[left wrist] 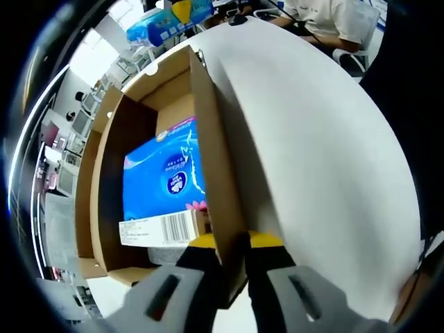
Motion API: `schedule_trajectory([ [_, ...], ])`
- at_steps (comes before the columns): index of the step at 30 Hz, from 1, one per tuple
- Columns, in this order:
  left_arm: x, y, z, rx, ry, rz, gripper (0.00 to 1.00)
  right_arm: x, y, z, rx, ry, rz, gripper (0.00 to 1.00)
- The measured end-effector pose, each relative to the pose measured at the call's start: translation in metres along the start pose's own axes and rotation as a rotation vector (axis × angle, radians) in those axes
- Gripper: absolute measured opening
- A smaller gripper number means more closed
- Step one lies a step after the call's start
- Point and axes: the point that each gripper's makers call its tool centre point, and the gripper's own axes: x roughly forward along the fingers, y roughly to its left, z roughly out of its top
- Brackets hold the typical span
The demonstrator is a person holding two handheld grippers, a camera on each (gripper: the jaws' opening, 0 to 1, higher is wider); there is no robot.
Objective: Operate the shoe box by opening the lid, removing the specified soft item, and placing it in the target area until the item is outside and the box remains undamaged.
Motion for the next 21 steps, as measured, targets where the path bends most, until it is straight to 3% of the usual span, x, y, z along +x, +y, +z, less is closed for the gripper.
schedule_trajectory([
  [9,0.000,0.001,0.001,0.003,0.000,-0.003,0.10,0.001,0.000,-0.002,-0.040,-0.035,-0.009,0.60],
  [21,0.001,0.001,-0.001,0.009,0.010,-0.002,0.11,0.008,-0.004,-0.012,-0.127,-0.018,-0.013,0.60],
])
